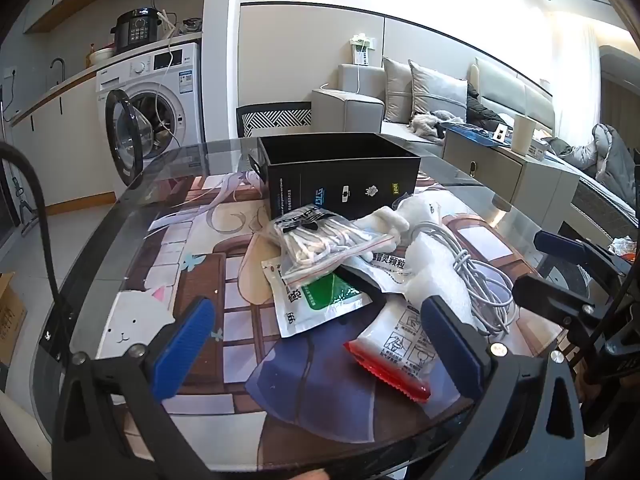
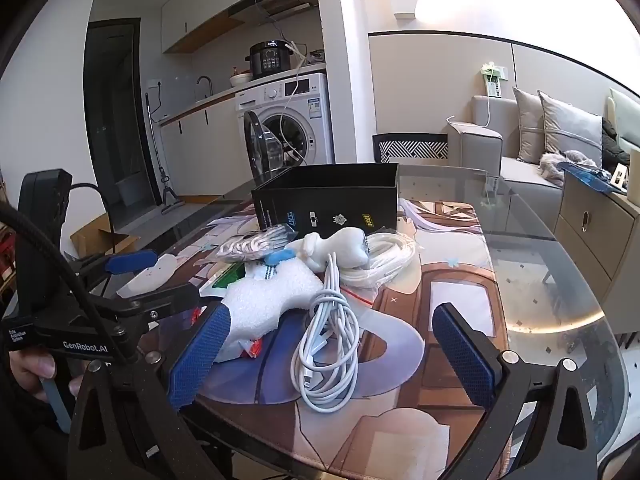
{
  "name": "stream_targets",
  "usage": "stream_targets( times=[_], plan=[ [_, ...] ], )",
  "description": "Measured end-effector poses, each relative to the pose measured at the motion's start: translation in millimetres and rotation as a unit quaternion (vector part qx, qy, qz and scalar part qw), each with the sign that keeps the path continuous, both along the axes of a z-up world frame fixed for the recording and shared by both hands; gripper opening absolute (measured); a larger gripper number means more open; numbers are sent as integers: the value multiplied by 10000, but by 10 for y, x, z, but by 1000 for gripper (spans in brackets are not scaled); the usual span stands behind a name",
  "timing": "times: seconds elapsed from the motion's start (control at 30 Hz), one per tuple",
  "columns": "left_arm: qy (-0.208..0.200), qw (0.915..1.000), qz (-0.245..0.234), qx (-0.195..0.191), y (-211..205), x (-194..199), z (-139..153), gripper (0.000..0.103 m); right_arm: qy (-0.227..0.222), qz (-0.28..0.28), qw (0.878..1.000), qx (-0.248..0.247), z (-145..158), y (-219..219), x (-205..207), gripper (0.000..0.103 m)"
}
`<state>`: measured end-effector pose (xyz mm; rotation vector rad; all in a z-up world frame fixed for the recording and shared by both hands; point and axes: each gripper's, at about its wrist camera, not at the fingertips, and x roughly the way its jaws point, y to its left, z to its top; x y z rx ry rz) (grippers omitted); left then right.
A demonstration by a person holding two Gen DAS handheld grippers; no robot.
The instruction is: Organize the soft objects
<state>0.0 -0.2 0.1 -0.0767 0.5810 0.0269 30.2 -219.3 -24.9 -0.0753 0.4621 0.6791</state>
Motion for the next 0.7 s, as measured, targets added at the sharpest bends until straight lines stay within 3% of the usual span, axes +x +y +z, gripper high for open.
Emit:
stream_targets(
  times=[0.7],
  plan=[
    [-179, 9998, 40, 45, -6, 8, -1, 103, -67, 2, 9999, -81, 3, 28, 1, 103]
  ],
)
